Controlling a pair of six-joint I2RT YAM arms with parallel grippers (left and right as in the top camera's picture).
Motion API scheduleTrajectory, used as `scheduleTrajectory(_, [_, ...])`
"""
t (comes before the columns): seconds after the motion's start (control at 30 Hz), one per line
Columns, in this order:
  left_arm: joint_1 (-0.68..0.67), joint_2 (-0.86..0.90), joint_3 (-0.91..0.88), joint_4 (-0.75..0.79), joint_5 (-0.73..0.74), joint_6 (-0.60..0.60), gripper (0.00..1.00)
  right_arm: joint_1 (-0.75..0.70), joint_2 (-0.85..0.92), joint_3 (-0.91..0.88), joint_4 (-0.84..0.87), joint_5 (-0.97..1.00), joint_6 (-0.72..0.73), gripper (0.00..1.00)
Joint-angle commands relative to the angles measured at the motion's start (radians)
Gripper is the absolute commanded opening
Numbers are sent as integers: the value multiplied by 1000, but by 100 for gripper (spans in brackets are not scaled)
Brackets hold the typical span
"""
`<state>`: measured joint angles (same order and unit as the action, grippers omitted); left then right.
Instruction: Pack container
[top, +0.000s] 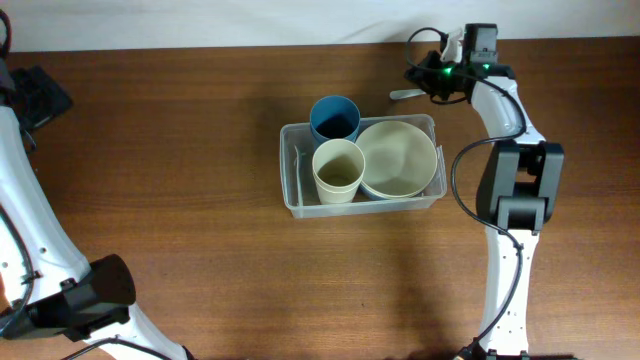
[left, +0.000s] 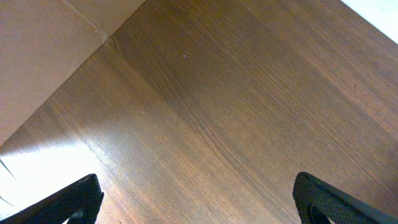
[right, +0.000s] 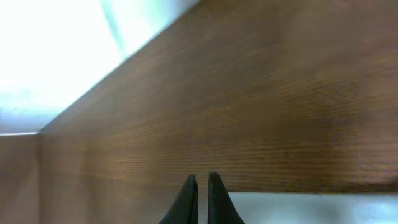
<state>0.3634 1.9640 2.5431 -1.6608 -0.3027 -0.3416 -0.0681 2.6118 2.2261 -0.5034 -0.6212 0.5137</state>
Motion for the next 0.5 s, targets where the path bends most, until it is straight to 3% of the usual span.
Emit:
scheduleTrajectory(0.0, [6,11,-8,-1,0,-13,100,-10,10,11,-47,157,0,4])
scheduleTrajectory(0.47, [6,11,-8,-1,0,-13,100,-11,47,6,-119,257,-8,4])
